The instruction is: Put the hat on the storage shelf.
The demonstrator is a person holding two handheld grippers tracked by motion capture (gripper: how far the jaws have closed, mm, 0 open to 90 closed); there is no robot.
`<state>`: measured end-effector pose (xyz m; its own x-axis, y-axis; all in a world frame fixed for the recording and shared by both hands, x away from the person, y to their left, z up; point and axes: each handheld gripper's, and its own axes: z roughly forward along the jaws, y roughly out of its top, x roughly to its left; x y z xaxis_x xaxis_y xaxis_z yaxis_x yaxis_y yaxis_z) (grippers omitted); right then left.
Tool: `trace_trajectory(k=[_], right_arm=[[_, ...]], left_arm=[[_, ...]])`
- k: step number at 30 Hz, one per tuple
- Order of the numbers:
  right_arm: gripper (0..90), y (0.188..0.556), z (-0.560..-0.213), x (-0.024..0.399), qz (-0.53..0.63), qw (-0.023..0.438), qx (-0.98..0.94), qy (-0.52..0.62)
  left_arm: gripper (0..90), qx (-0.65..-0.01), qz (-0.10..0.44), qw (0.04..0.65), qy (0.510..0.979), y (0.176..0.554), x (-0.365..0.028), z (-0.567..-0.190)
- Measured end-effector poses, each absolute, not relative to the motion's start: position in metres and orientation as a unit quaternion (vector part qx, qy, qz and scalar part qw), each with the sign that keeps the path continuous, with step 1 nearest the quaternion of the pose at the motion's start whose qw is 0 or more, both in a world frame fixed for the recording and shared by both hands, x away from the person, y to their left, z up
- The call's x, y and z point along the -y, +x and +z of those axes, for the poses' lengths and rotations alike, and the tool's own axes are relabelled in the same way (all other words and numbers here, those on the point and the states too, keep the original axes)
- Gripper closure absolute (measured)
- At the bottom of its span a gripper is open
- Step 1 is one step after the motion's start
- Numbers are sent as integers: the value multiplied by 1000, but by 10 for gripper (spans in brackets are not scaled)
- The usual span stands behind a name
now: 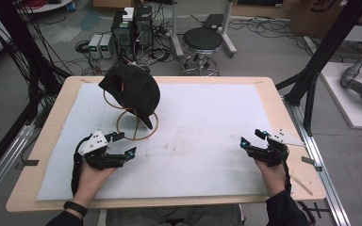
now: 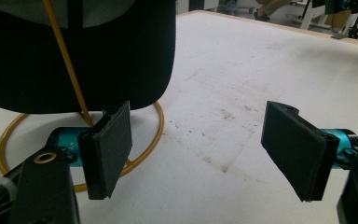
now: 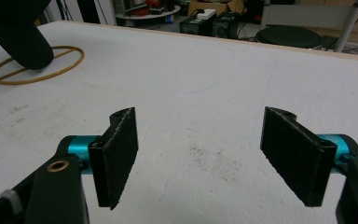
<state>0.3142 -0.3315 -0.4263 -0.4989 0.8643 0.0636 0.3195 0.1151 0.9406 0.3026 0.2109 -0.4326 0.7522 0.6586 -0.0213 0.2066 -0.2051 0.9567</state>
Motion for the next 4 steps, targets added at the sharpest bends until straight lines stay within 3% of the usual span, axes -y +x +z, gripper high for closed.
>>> trace_trajectory(k=[4], right_arm=[[272, 315, -427, 332, 511, 268, -699, 423]], left_arm=[[247, -290, 205, 561, 748, 303, -212, -432]])
